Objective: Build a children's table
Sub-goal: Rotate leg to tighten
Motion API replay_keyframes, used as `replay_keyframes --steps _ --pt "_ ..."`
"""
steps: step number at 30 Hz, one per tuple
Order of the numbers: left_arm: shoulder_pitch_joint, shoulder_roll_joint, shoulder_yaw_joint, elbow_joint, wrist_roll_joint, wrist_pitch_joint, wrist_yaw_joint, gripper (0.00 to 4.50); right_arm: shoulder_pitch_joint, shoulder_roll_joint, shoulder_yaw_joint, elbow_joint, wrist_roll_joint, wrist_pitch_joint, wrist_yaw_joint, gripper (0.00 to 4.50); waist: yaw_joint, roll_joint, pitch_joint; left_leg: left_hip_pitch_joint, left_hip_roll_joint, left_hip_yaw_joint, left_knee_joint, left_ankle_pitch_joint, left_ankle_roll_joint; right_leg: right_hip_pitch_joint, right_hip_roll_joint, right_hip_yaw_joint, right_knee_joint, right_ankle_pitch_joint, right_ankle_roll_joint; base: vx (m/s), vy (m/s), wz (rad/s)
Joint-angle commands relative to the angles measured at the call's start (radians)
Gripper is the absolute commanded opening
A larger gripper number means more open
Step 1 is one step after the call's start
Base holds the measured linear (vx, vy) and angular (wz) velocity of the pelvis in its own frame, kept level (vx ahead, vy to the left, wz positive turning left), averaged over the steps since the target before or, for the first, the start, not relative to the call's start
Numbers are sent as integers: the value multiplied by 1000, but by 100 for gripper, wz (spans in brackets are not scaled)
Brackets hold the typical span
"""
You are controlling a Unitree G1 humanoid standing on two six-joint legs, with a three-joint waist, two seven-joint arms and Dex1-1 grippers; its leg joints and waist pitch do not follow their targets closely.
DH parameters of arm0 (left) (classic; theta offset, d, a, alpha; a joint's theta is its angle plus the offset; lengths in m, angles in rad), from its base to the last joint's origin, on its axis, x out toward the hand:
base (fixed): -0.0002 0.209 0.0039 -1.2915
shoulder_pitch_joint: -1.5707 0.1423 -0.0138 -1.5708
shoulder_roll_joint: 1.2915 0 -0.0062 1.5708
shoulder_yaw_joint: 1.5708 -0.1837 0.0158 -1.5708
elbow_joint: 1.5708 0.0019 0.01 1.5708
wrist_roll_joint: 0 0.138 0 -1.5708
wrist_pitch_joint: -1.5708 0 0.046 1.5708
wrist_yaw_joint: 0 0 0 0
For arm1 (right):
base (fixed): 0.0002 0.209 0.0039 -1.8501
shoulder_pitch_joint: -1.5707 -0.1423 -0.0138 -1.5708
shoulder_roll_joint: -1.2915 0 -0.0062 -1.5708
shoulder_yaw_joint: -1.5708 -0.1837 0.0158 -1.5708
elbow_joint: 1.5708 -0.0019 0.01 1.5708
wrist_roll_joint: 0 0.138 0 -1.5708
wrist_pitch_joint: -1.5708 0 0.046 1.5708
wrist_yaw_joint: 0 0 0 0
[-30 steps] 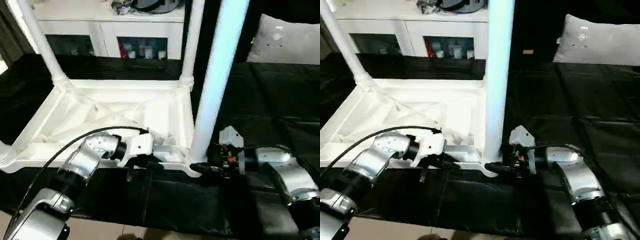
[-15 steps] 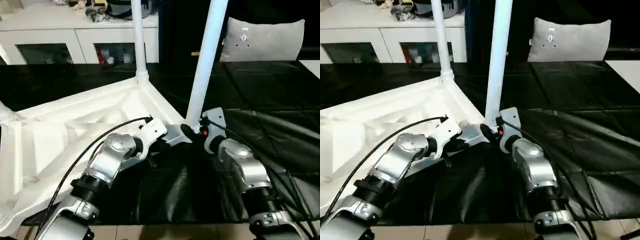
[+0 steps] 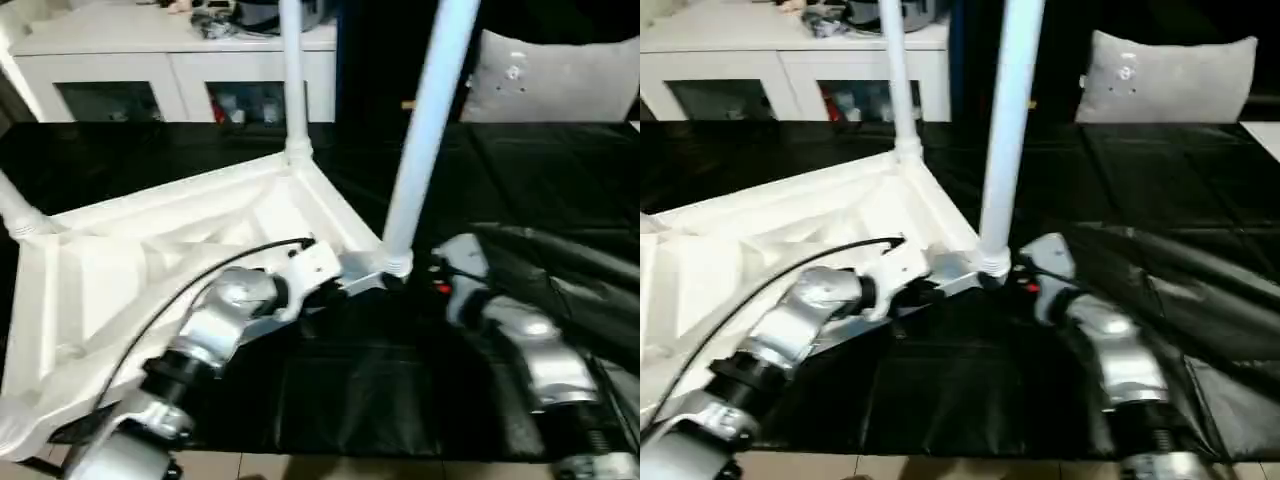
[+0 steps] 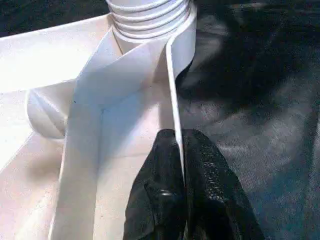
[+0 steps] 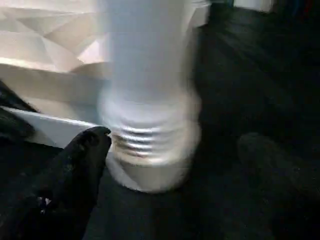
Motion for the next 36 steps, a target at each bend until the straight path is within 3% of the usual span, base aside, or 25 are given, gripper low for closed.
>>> replay_keyframes --steps 1,4,6,11,14,16,18,24,29,36 --pt "27 36 -27 34 11 -32 -58 0 9 -25 -3 -39 30 -23 76 440 7 -25 -49 -11 45 -17 -66 -169 87 43 -78 49 -96 -381 -148 0 0 0" --pt "25 87 -56 50 16 -113 -138 0 30 -105 14 -73 70 -32 222 440 12 -28 -52 -13 49 -17 -63 -143 112 46 -75 49 -88 -314 -163 0 0 0" --pt "20 127 -89 60 19 -178 -227 0 27 -150 28 -84 86 -34 314 440 13 -24 -56 -12 54 -17 -61 -120 123 45 -74 47 -78 -235 -197 0 0 0" --pt "12 161 -129 60 1 -262 -346 0 8 -193 94 -83 60 -54 416 440 19 -21 -59 -9 60 -14 -55 -84 140 45 -74 46 -58 -102 -257 0 0 0" --pt "9 164 -136 67 -9 -290 -377 0 -8 -188 116 -69 54 -61 435 440 29 -21 -60 -5 61 -12 -53 -78 139 44 -78 48 -54 -73 -275 0 0 0" --pt "10 168 -143 65 -19 -308 -411 0 -13 -179 137 -77 73 -56 481 440 37 -22 -59 -6 60 -10 -52 -92 135 46 -79 47 -54 -90 -274 0 0 0" --pt "12 172 -146 61 -25 -309 -436 0 -14 -173 148 -80 79 -60 510 404 42 -23 -58 -4 63 -11 -55 -109 123 44 -81 49 -56 -117 -268 0 0 0" --pt "25 184 -150 45 -44 -319 -484 0 -31 -139 174 -61 79 -62 511 357 44 -26 -56 -3 61 -11 -58 -130 94 44 -81 51 -59 -166 -250 0 0 0" --pt "34 192 -147 39 -51 -319 -495 0 -27 -129 184 -56 84 -60 535 314 45 -30 -57 -6 60 -13 -59 -120 89 47 -81 51 -57 -162 -245 0 0 0" --pt "47 201 -140 27 -69 -307 -513 0 -15 -115 181 -65 96 -46 535 274 43 -25 -57 -6 60 -13 -58 -118 91 47 -80 50 -56 -143 -251 0 0 0"
